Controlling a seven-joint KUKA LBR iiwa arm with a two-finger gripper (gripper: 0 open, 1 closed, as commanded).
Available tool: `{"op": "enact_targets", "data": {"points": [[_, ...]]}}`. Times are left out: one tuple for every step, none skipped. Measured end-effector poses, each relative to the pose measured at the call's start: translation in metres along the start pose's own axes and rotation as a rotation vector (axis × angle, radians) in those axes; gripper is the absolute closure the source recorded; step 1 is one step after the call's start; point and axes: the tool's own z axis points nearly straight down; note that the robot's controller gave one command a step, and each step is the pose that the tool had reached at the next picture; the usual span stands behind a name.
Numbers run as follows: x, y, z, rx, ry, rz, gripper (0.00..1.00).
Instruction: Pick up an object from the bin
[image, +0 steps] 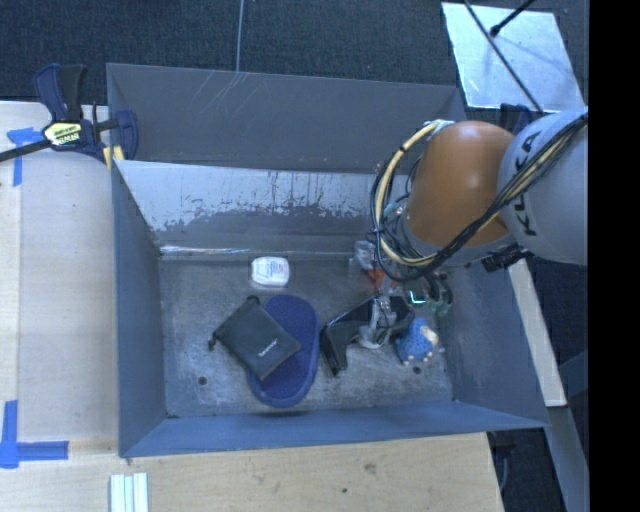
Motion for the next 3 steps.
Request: {"op": "enact_targets", "data": {"points": [[0.005,-0.002,0.054,-0.005,-0.005,-0.287,0.0],[0.048,-0.018,0.06,0.002,-0.009,-0.739,0.0],[0.047,-0.018,0.06,0.002,-0.01,-0.738,0.0]]}}
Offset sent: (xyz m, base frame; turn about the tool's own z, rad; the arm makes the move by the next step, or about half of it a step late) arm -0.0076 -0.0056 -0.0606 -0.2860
